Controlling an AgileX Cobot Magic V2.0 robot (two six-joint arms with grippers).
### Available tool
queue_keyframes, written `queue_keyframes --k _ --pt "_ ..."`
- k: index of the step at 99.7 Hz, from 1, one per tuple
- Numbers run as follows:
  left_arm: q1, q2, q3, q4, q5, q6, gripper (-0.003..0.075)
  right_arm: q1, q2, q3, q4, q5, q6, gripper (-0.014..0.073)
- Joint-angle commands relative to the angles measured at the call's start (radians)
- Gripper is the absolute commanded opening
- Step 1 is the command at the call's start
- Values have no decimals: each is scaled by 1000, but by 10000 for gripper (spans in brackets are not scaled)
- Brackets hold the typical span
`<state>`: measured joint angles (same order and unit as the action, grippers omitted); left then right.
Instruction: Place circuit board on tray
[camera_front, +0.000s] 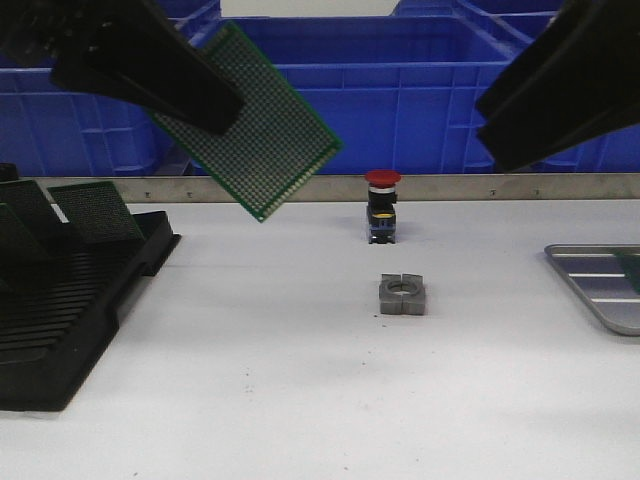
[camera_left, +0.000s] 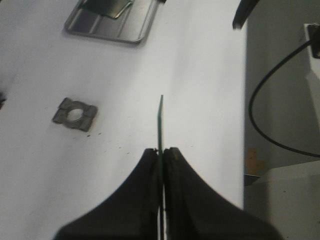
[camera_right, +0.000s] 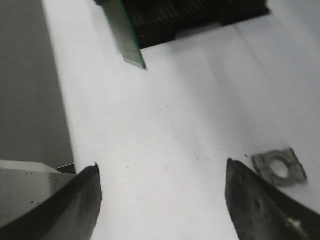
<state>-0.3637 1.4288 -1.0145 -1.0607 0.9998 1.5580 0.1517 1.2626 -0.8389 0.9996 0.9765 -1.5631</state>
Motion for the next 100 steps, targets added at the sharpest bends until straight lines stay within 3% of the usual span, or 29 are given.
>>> queue_keyframes --k 1,34,41,58,67,100 --pt "-43 -30 -30 -74 27 -10 -17 59 -29 -31 48 17 -39 538" --pt "-93 -30 -30 -85 29 -10 -17 206 -29 -31 163 3 -39 521" --pt "-93 -30 -30 -85 34 -10 -17 210 -29 -31 193 3 -39 441" --pt "-93 -30 -30 -96 46 -10 -17 210 -29 -31 218 -2 -39 140" --pt "-93 -30 -30 -120 50 -10 -17 210 -29 -31 218 -18 -39 44" --pt "-93 -30 -30 -193 103 -10 -17 210 -29 -31 218 -34 -39 22"
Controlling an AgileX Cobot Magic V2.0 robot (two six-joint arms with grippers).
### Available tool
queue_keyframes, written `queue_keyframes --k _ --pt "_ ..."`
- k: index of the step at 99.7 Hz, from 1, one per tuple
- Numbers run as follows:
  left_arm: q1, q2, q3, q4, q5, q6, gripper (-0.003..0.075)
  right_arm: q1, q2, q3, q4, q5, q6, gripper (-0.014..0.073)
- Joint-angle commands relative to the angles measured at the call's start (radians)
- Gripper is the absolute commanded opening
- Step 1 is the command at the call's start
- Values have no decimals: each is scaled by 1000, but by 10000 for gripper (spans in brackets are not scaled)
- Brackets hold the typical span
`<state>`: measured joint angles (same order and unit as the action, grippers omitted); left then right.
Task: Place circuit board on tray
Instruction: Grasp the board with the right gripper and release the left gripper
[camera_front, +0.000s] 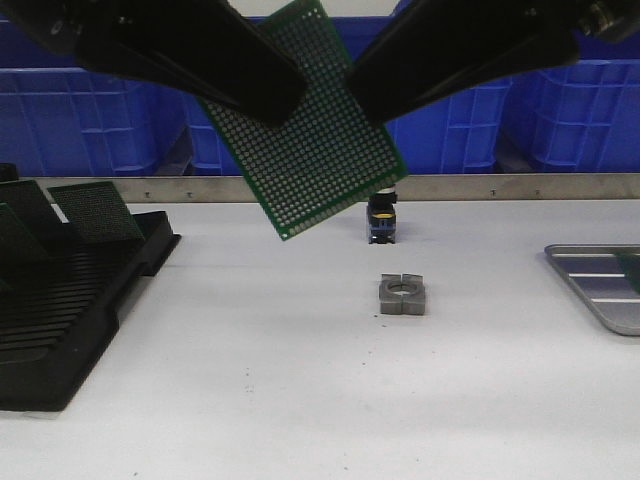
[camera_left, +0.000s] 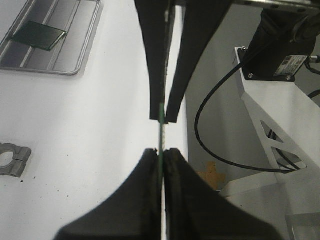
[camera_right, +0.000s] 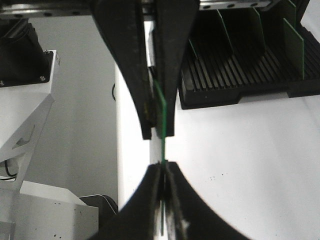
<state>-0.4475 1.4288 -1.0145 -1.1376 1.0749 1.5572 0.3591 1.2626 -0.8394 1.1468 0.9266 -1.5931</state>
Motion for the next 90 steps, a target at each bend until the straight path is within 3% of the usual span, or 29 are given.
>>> queue_keyframes --k 1,37,50,90 --pt "-9 -30 -30 -116 31 -9 -17 2 -29 -31 71 14 -9 22" --pt "-9 -30 -30 -149 72 -9 -17 2 -29 -31 72 -1 -9 20" --pt "-9 -30 -30 -187 74 -9 -17 2 -28 -31 72 0 -9 -73" --pt "-9 -30 -30 -190 74 -9 -16 2 -28 -31 74 -7 -9 -67"
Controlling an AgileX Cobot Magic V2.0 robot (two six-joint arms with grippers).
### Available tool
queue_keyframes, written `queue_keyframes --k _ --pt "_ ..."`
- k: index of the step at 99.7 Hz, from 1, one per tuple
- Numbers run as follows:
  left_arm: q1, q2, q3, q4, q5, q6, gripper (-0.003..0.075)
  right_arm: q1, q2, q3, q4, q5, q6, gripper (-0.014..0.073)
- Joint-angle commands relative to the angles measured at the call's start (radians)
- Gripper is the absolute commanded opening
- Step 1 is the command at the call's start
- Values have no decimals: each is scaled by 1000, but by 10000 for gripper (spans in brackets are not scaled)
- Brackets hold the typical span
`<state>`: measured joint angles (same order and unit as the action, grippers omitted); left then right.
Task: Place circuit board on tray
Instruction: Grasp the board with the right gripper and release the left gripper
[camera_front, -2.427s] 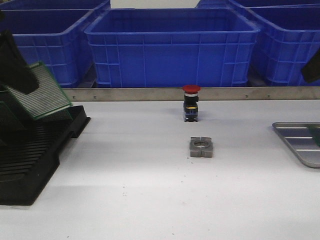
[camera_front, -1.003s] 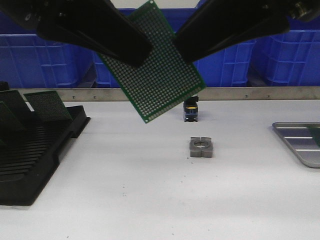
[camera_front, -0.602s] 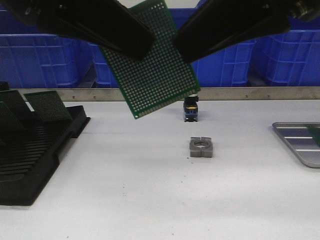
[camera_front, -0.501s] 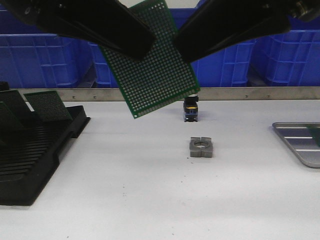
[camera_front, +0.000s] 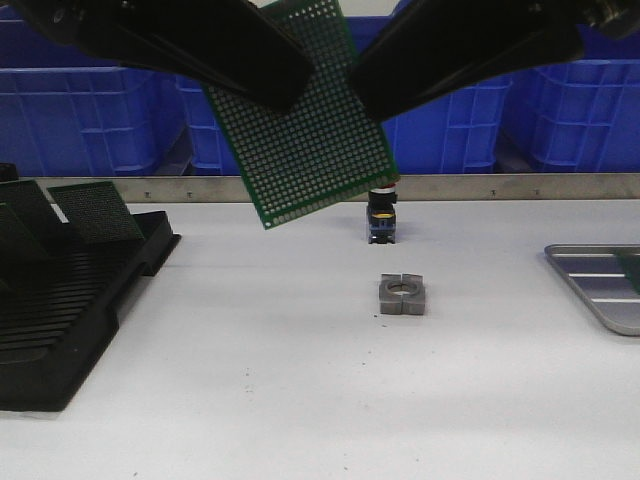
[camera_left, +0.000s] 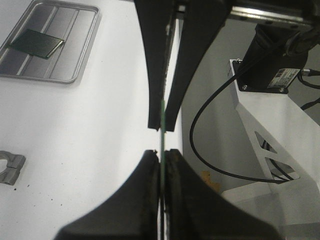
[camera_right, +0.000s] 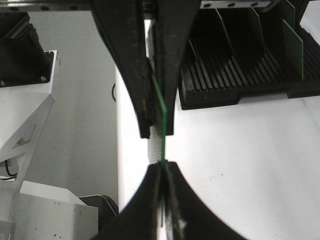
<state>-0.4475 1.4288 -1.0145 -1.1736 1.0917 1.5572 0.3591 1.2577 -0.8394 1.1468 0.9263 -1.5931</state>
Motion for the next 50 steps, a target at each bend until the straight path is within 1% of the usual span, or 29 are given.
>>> queue_keyframes --k 1,11,18,22,25,32,37,44,50 --pt "-9 -30 -30 -154 57 -9 -16 2 -23 -31 74 -7 -9 -67" --pt "-9 -30 -30 -154 57 -9 -11 2 -23 -31 74 -7 -9 -67" --pt "-9 -30 -30 -154 57 -9 23 2 -23 -31 74 -7 -8 -67" --pt "-9 -30 -30 -154 57 -9 57 2 -23 -31 74 -7 -8 -67" --pt "-9 -30 -30 -154 57 -9 86 2 -23 -31 74 -7 -8 -67" --pt "-9 -30 -30 -154 57 -9 182 2 -23 -31 74 -7 -8 -67" --pt "-9 -30 -30 -154 57 -9 274 2 -23 -31 74 -7 -8 -67" --pt "-9 -30 -30 -154 55 -9 382 2 -23 -31 74 -7 -8 -67" --pt "-9 -30 -30 -154 55 -9 435 2 -23 -31 74 -7 -8 -67"
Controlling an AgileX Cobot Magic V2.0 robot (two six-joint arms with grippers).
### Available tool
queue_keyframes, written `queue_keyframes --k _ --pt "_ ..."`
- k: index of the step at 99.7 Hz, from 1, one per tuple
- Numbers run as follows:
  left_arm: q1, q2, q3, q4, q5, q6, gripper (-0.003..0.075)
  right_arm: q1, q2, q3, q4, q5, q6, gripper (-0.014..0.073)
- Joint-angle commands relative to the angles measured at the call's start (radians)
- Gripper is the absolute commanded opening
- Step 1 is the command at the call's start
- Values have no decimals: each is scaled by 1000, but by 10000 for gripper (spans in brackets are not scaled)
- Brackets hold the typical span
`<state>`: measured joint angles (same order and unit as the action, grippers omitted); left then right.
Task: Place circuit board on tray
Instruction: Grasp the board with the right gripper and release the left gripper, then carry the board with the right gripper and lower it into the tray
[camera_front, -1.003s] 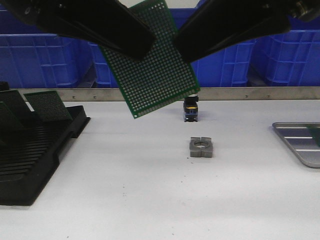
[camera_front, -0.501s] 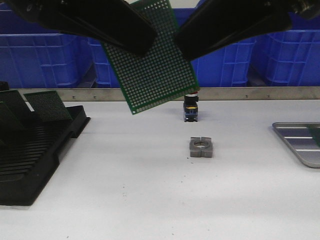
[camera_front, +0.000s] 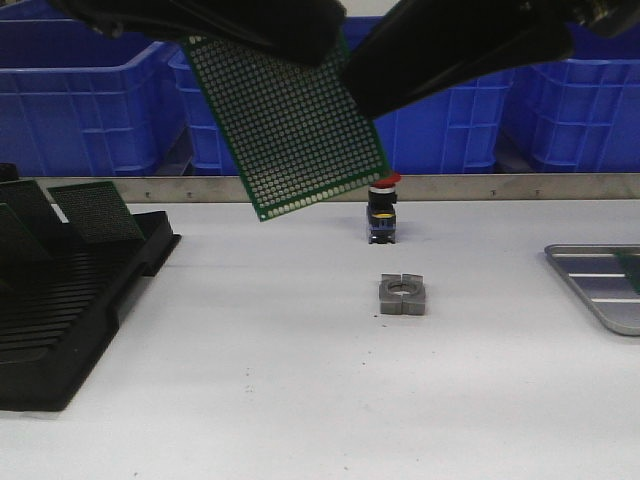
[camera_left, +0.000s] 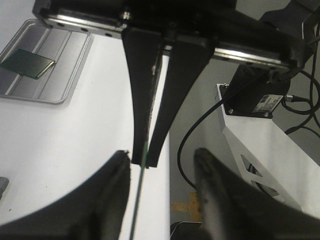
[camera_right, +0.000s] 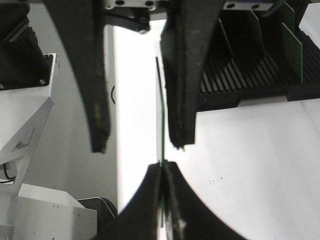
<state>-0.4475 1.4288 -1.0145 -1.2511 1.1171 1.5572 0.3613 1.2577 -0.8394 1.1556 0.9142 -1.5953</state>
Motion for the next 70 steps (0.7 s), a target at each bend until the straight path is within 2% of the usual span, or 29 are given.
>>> queue_keyframes --k 1,31,48,70 --pt "-9 -30 -30 -77 29 -9 443 0 -23 -31 66 4 -6 -67" --pt "-9 -32 -44 -99 5 -7 453 -1 -23 -31 65 -20 27 -67" --pt "31 -32 -85 -94 -14 -7 453 -5 -23 -31 29 -16 96 -67" --pt "124 -32 -140 -110 -14 -7 453 -111 -23 -31 -37 -14 237 -67"
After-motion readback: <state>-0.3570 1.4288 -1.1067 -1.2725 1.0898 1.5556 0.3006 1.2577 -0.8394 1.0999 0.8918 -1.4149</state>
